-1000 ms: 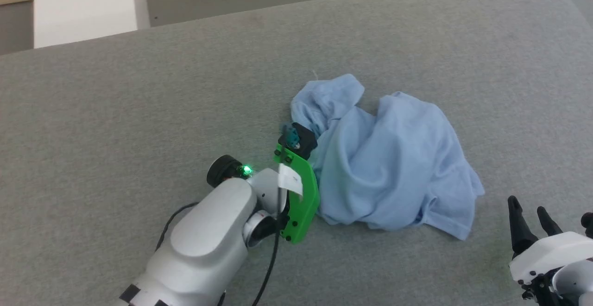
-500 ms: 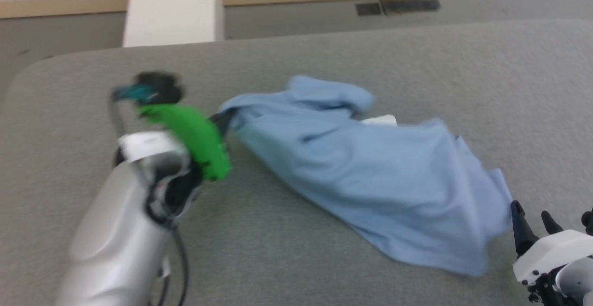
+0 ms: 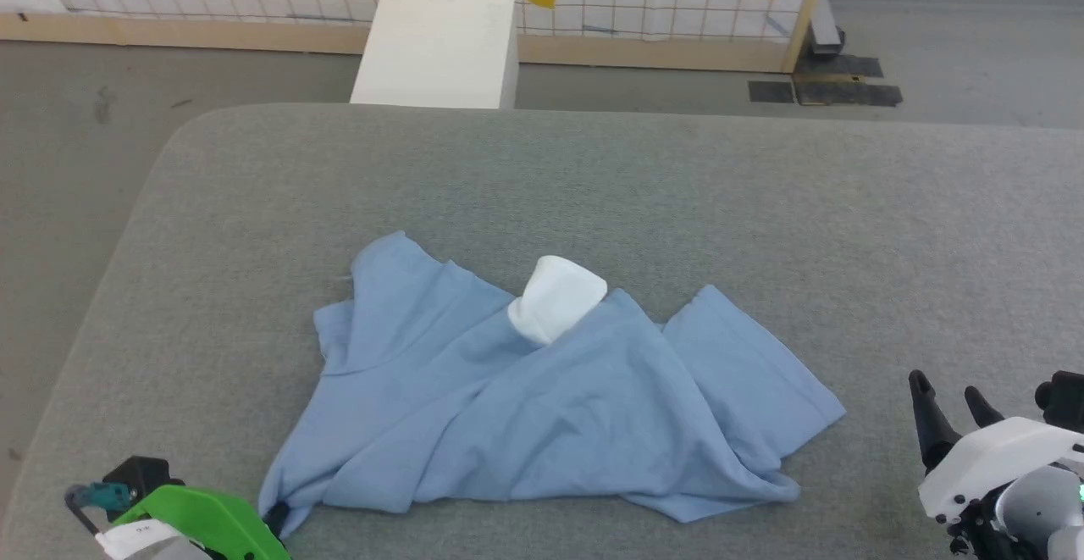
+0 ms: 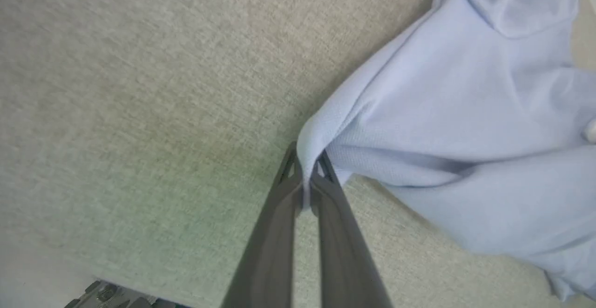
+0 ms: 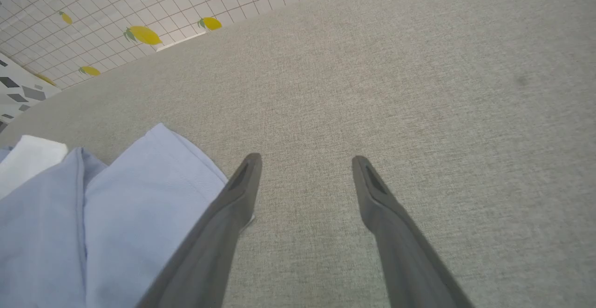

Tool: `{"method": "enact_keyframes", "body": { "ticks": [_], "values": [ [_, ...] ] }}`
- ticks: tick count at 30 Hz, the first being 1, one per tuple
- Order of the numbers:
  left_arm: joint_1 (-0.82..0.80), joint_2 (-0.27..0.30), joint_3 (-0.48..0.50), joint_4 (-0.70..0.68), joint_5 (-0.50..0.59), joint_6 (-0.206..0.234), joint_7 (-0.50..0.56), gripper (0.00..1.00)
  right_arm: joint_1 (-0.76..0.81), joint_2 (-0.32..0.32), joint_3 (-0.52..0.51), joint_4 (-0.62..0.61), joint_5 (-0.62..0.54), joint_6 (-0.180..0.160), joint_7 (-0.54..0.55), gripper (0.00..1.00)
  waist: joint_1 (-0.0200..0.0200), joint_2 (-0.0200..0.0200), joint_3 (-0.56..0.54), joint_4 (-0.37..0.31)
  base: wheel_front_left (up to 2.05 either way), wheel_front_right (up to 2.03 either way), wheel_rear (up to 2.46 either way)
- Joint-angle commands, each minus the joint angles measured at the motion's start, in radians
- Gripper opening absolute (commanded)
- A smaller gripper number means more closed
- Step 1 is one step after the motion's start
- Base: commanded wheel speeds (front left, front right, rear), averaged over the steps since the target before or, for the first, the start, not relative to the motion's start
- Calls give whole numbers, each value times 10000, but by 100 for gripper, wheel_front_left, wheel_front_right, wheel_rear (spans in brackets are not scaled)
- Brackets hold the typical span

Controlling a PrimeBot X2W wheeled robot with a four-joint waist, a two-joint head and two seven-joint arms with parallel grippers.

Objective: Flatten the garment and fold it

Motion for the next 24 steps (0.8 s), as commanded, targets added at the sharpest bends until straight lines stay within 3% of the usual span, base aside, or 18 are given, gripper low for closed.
{"method": "enact_keyframes", "body": {
  "ticks": [1, 2, 3, 9, 13, 19, 24],
  "values": [
    [50, -102, 44, -47, -205, -94, -23, 4, -13, -1, 29, 28, -46, -13, 25, 100, -1, 45, -86, 119, 0, 0, 0],
    [56, -228, 128, -129, -348, -211, -134, 96, 20, -1, 25, 51, -47, -13, 18, 100, -1, 45, -117, 153, 0, 0, 0],
    [9, -325, 244, -227, -448, -315, -308, 100, 56, -1, 15, 74, -51, -13, 10, 100, -1, 45, -163, 186, 0, 0, 0],
    [-586, -682, 1478, -1360, -912, -896, -1904, 100, 205, -1, 27, 108, -78, -13, 52, 100, -1, 45, -394, 235, 0, 0, 0],
    [-734, -288, 1798, -1783, 168, -1354, -3505, 100, 232, -1, 56, 58, -51, -13, 67, 100, -1, 45, -465, 174, 0, 0, 0],
    [-502, 26, 1070, -1419, 2525, -1628, -5677, 100, 287, -1, 146, 23, -1, -13, 82, 100, -1, 45, -412, 126, 0, 0, 0],
    [-483, -171, 685, -879, 3365, -1776, -6278, 100, -8, -1, 532, -164, -200, -13, 345, 100, -1, 45, -158, 147, 0, 0, 0]
  ]
}}
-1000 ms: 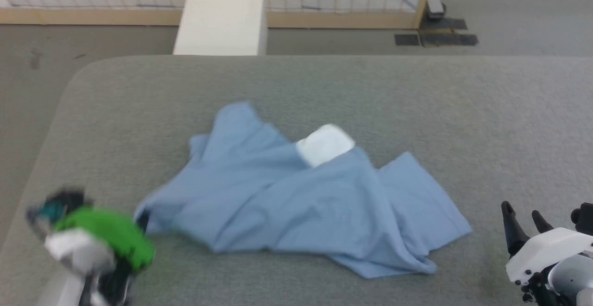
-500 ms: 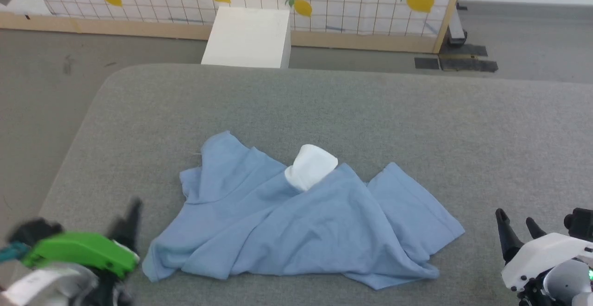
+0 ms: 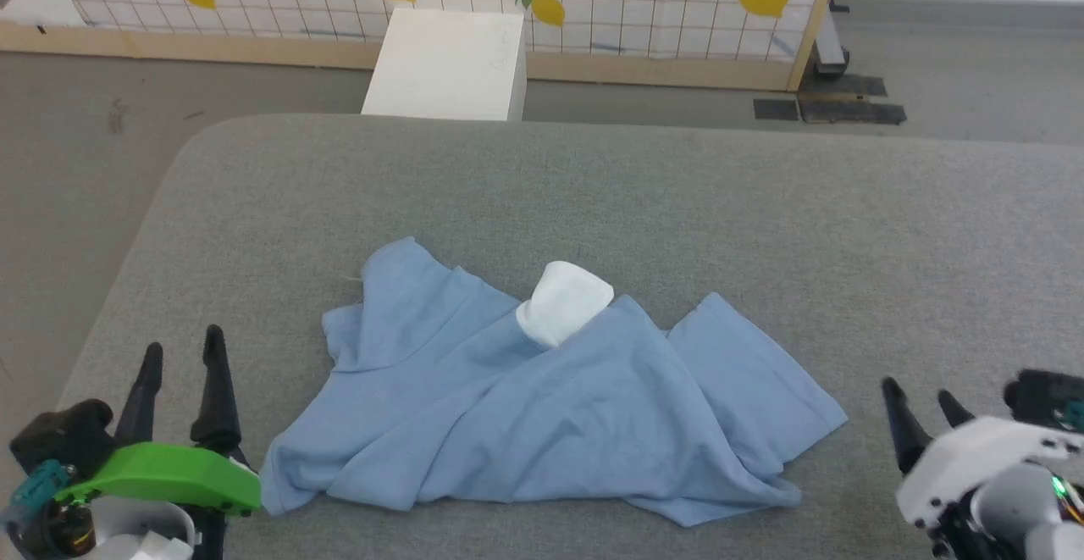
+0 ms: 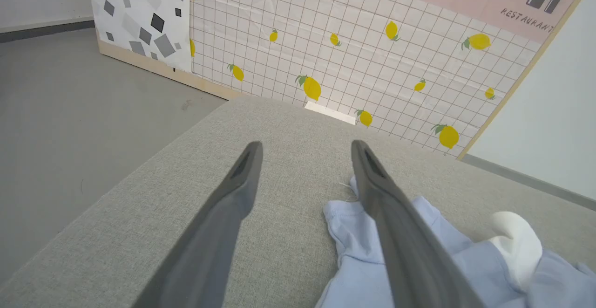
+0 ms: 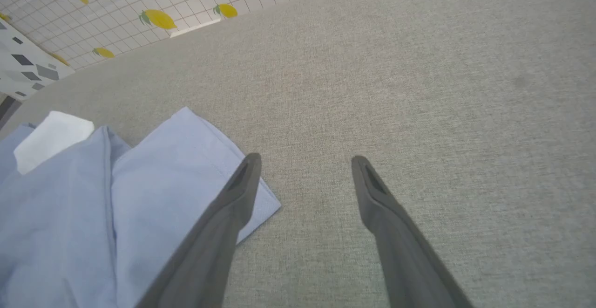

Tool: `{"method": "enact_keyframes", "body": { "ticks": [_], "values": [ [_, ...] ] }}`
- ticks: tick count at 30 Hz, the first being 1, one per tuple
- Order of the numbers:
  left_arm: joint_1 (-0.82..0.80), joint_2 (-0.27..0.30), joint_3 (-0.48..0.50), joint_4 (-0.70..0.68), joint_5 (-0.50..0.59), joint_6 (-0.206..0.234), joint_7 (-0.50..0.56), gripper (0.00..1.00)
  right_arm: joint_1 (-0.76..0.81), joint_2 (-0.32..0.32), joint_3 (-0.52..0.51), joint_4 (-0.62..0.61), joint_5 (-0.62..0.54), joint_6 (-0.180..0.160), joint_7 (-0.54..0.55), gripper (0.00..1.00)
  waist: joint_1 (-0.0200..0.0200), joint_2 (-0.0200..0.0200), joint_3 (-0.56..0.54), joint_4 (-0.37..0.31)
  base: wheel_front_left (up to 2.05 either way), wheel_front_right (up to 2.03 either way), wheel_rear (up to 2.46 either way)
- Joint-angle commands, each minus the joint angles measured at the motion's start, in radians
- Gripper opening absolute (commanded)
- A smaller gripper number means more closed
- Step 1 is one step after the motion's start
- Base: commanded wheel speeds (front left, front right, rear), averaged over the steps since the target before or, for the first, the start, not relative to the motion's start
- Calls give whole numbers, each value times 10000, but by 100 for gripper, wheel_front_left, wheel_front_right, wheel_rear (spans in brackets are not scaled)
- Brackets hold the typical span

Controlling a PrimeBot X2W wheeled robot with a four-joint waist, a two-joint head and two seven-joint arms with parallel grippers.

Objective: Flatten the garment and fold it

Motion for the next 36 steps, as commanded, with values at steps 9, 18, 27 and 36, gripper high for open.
{"method": "enact_keyframes", "body": {
  "ticks": [9, 18, 27, 36],
  "values": [
    [-362, -219, 96, 488, 406, -415, -245, 100, -1976, -1, 1593, -375, -1923, -13, 3597, 100, 0, 46, 916, 89, 0, 0, 0],
    [-824, -357, 242, 577, 631, -748, -272, 100, -2563, -117, 2778, 33, -3681, -13, 6571, 100, 0, 46, 1531, 275, 0, 0, 0],
    [-1091, -586, 356, 683, 728, -1008, -275, 100, -2297, -409, 3180, 671, -3294, -13, 7468, 0, 0, 46, 1716, 374, 0, 0, 0],
    [-1228, -634, 444, 735, 777, -1140, -276, 100, -3038, -754, 1175, 1, -3326, -13, 6810, 0, 0, 46, 1868, 495, 0, 0, 0]
  ]
}}
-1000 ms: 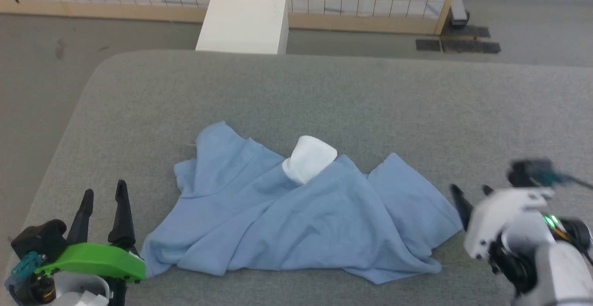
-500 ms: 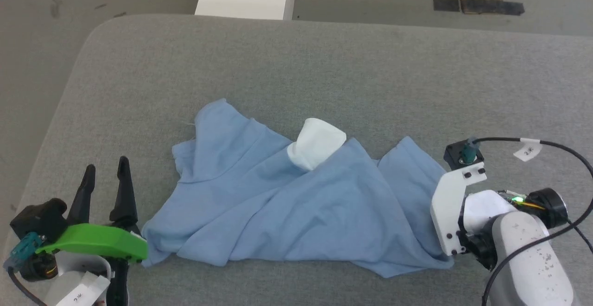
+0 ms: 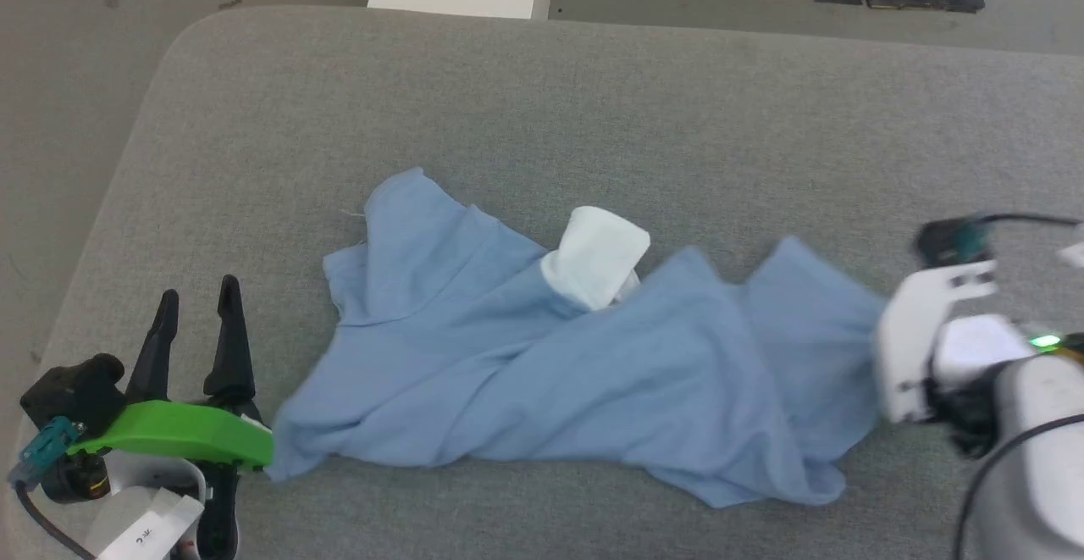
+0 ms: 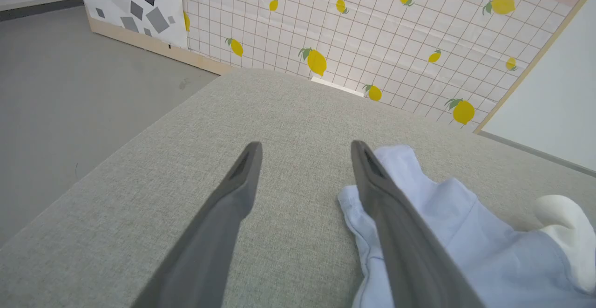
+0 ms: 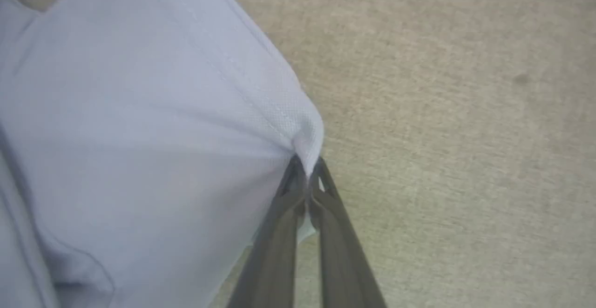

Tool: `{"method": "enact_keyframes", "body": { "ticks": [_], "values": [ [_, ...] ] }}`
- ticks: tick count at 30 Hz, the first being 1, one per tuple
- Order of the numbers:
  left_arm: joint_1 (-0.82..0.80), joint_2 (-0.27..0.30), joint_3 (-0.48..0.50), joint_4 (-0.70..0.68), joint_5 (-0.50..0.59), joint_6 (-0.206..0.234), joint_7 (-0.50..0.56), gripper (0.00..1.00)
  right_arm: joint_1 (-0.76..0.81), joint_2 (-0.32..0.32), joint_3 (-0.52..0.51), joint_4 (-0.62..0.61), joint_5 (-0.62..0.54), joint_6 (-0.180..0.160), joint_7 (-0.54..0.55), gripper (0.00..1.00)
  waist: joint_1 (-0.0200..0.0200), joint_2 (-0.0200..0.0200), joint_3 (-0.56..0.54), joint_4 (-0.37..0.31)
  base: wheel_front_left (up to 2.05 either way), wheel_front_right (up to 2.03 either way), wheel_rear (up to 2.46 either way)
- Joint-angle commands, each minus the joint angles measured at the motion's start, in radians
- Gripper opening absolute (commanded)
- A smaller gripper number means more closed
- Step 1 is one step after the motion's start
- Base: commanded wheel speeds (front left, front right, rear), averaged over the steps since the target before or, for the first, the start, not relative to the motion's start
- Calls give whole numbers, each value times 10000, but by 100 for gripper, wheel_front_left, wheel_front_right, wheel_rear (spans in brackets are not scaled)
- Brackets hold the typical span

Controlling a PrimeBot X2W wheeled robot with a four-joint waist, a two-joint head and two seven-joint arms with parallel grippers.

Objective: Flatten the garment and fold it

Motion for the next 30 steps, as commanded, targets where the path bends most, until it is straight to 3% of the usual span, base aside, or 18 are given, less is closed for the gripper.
{"method": "enact_keyframes", "body": {
  "ticks": [1, 8, 12, 13, 14, 19, 30],
  "values": [
    [-194, -3, 17, 12, 55, -80, -73, 100, -296, -369, -460, -50, -299, -23, -130, 0, 0, 45, 68, 84, 0, 0, 0],
    [-376, 36, -55, 76, 44, -215, -72, 100, -1038, -1315, -2186, -84, -1129, -23, -505, 0, 0, 45, 305, 405, 0, 0, 0],
    [-402, 51, -88, 157, 26, -237, -72, 100, -1129, -1187, -2709, 256, -1276, -23, -478, 0, 0, 45, 283, 454, 0, 0, 0],
    [-392, 53, -94, 185, 25, -231, -72, 100, -1149, -1088, -2776, 284, -1208, -23, -573, 4, 0, 45, 243, 445, 0, 0, 0],
    [-370, 59, -95, 211, 27, -221, -72, 100, -1178, -960, -2917, 301, -1143, -23, -739, 100, 0, 45, 188, 419, 0, 0, 0],
    [-227, 77, -133, 272, 76, -143, -61, 100, -1261, -443, -3134, 151, -809, -23, -1998, 100, 0, 45, -260, 177, 0, 0, 0],
    [457, -8, -233, 62, 123, 193, 45, 100, 52, 389, -2580, -610, 568, -23, -6842, 100, 0, 45, -1257, -642, 0, 0, 0]
  ]
}}
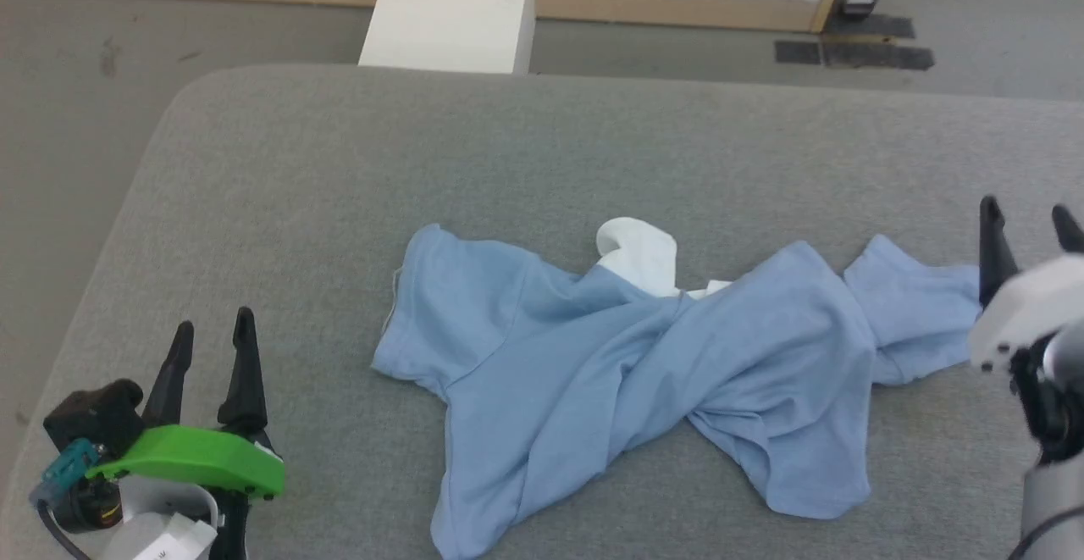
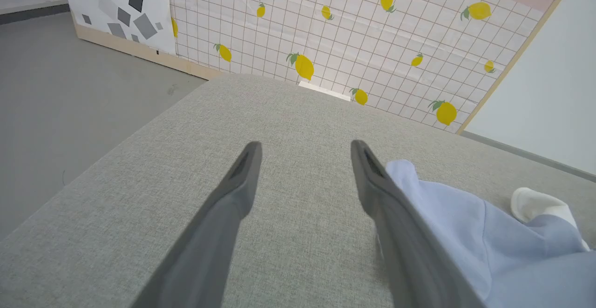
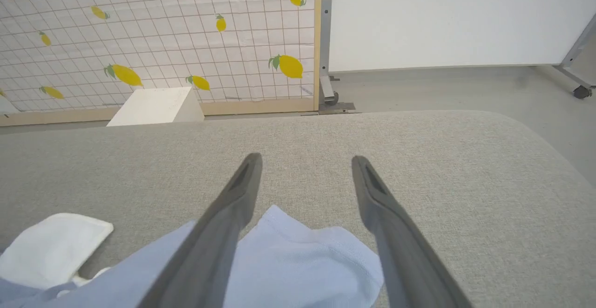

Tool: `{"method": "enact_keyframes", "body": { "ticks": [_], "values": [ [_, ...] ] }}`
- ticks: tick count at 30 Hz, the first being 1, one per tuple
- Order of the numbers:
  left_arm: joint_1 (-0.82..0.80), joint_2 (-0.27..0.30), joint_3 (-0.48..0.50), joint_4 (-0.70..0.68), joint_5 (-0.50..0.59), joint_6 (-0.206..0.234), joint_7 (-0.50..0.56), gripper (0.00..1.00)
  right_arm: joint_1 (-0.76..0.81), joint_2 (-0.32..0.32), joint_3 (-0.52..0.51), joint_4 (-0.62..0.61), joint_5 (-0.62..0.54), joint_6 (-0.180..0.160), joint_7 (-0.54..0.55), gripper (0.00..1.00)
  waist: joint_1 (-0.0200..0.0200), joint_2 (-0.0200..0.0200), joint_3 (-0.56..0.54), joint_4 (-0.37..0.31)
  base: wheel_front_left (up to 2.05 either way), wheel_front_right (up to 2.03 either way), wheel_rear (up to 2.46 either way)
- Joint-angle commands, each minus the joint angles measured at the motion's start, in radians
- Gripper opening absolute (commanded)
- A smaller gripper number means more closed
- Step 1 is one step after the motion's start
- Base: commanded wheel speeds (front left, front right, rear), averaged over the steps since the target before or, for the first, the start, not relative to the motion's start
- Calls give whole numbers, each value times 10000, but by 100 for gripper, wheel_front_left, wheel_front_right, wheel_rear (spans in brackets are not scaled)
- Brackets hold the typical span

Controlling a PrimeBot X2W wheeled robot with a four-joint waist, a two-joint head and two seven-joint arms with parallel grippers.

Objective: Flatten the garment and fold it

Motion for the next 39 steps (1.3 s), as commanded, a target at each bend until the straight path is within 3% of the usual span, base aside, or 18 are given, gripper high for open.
{"method": "enact_keyframes", "body": {
  "ticks": [1, 7, 13, 18, 20, 24, 31, 39],
  "values": [
    [154, -21, -19, -86, 61, 78, -9, 100, 480, 59, 21, -46, 238, -15, -590, 100, 0, 45, -394, -388, 0, 0, 0],
    [372, -152, -172, -208, 68, 180, 30, 100, 1757, 121, 160, 122, 972, -15, -1956, 100, 0, 45, -529, -543, 0, 0, 0],
    [317, -161, -320, -261, 34, 177, 220, 100, 2200, 125, 296, 321, 1538, -15, -2433, 100, 0, 45, -453, -678, 0, 0, 0],
    [-908, -24, -686, -94, 235, 227, 1025, 100, 2127, 126, 324, 219, 1658, -15, -2527, 100, 0, 45, -163, -714, 0, 0, 0],
    [-1801, -51, -950, 181, 287, 273, 1714, 100, 2036, 126, 335, 92, 1698, -15, -2541, 100, 0, 45, 40, -751, 0, 0, 0],
    [-3584, -60, -1652, 1024, 349, -36, 3305, 100, 1839, 126, 489, -99, 1705, -15, -2487, 100, 0, 45, 456, -931, 0, 0, 0],
    [-6084, 549, -2870, 3099, 788, -179, 7529, 100, 1664, 127, 656, -274, 1733, -15, -2421, 100, 0, 45, 1231, -1389, 0, 0, 0],
    [-7188, 917, -3678, 4080, 756, -694, 10102, 100, 1716, 127, 620, -267, 1829, -15, -2545, 100, 0, 45, 2010, -1784, 0, 0, 0]
  ]
}}
